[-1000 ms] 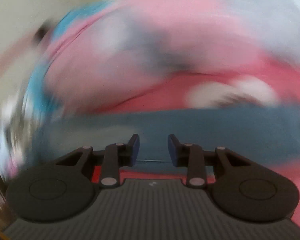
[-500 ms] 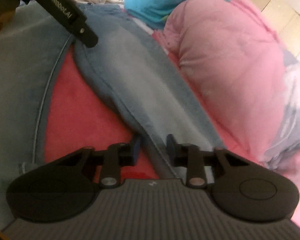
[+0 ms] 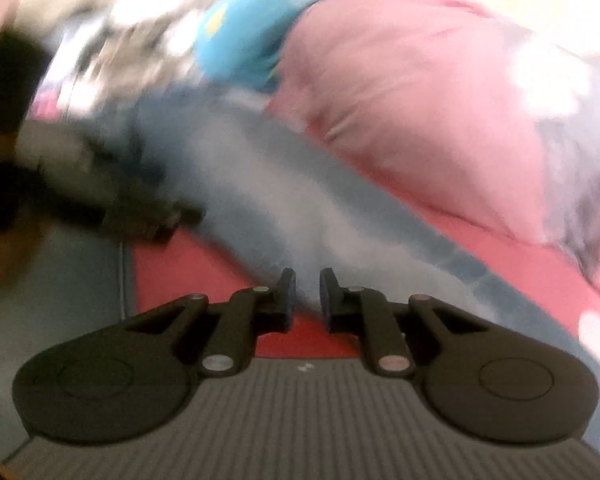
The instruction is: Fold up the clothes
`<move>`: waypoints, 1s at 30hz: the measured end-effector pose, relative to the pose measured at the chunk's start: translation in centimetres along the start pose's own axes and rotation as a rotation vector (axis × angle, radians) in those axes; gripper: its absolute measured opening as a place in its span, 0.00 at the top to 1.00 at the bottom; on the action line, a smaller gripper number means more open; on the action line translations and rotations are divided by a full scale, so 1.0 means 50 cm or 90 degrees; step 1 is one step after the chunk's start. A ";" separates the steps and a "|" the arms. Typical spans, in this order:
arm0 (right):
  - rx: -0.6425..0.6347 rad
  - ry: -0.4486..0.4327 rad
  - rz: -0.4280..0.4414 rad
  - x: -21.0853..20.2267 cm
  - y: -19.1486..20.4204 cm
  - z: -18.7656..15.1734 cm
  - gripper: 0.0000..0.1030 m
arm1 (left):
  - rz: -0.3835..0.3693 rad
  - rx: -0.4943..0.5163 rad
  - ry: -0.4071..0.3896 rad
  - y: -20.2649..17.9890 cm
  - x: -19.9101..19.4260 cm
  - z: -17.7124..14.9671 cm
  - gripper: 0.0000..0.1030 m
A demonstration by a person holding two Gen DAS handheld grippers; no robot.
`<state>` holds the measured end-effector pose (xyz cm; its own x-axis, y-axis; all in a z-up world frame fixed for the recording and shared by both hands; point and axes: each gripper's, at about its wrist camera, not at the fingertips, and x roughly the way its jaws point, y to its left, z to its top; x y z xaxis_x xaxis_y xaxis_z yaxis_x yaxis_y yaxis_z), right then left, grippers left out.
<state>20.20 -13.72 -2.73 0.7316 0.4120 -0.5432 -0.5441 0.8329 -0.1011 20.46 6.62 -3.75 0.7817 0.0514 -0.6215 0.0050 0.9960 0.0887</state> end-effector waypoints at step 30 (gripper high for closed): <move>0.444 0.051 -0.432 -0.266 -0.461 -0.297 0.90 | 0.031 0.010 0.011 -0.003 0.027 -0.001 0.36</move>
<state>16.91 -43.88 -5.52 0.7551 -0.2414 -0.6096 0.3670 0.9261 0.0878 21.50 6.53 -4.62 0.7705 0.1008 -0.6294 -0.0224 0.9911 0.1314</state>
